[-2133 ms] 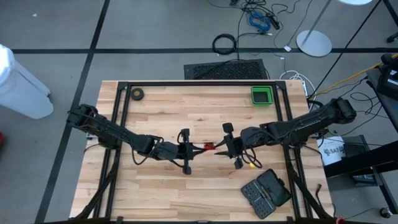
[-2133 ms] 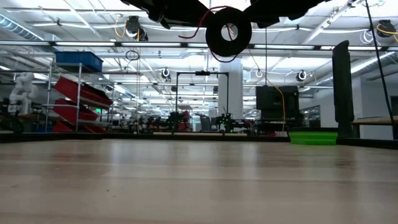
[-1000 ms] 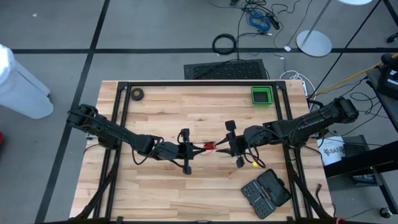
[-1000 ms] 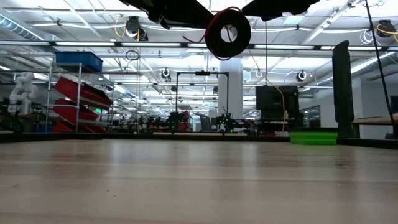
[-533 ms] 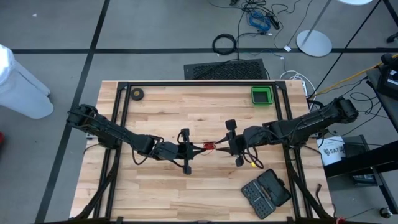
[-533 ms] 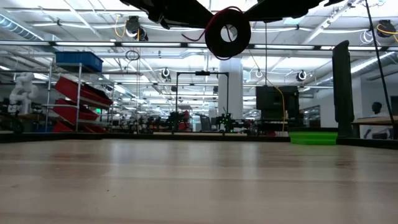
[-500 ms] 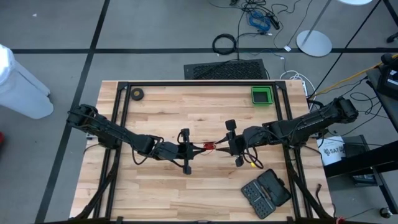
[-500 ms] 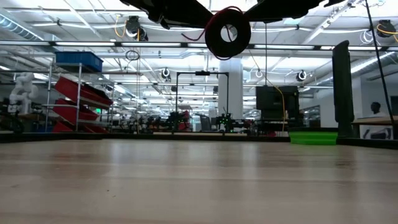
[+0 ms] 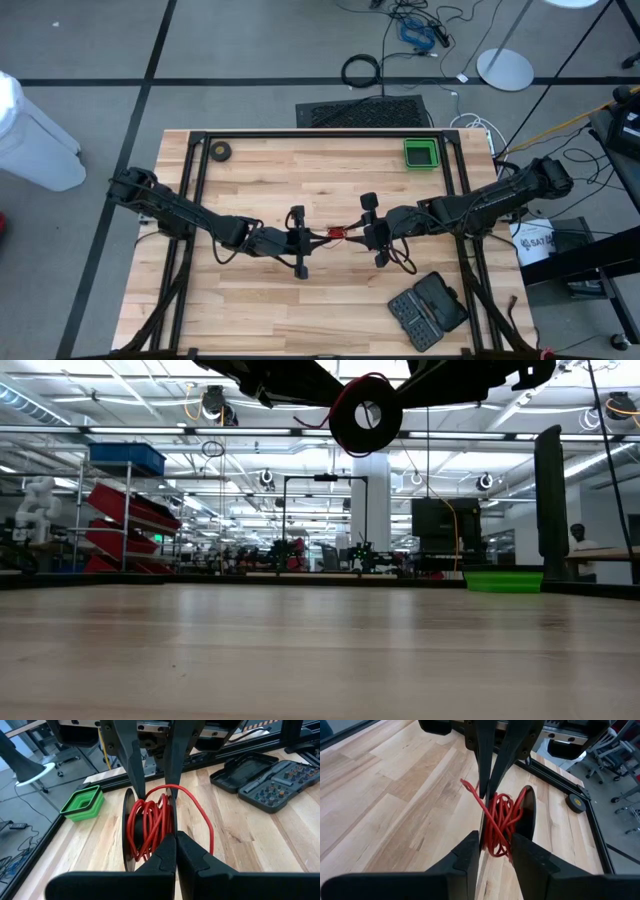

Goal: Coil cords
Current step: Uncoil the red wire from the spool

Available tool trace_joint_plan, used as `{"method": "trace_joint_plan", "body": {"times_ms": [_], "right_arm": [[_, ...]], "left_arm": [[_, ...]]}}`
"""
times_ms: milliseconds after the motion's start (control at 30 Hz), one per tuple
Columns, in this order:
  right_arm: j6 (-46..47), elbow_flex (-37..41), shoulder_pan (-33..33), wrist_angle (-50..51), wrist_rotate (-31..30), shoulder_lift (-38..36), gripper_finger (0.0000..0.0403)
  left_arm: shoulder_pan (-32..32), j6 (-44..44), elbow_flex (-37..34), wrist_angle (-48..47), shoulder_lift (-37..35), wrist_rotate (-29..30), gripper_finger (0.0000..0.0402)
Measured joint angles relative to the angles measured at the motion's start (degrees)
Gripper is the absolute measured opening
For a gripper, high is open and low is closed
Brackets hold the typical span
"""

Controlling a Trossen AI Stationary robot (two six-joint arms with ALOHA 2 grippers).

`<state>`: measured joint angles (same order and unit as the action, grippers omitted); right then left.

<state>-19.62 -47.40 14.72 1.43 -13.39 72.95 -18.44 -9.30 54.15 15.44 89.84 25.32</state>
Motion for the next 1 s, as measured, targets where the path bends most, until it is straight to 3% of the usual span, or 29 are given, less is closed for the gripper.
{"method": "trace_joint_plan", "body": {"times_ms": [467,1000], "right_arm": [[0.3,0.0,0.0,0.1,2.9,0.0,0.0035],[2.4,0.0,0.0,1.4,3.3,-0.2,0.0027]], "left_arm": [[0.0,0.0,0.0,0.0,0.0,0.0,0.0],[0.0,0.0,0.0,-0.2,0.0,0.0,0.0]]}}
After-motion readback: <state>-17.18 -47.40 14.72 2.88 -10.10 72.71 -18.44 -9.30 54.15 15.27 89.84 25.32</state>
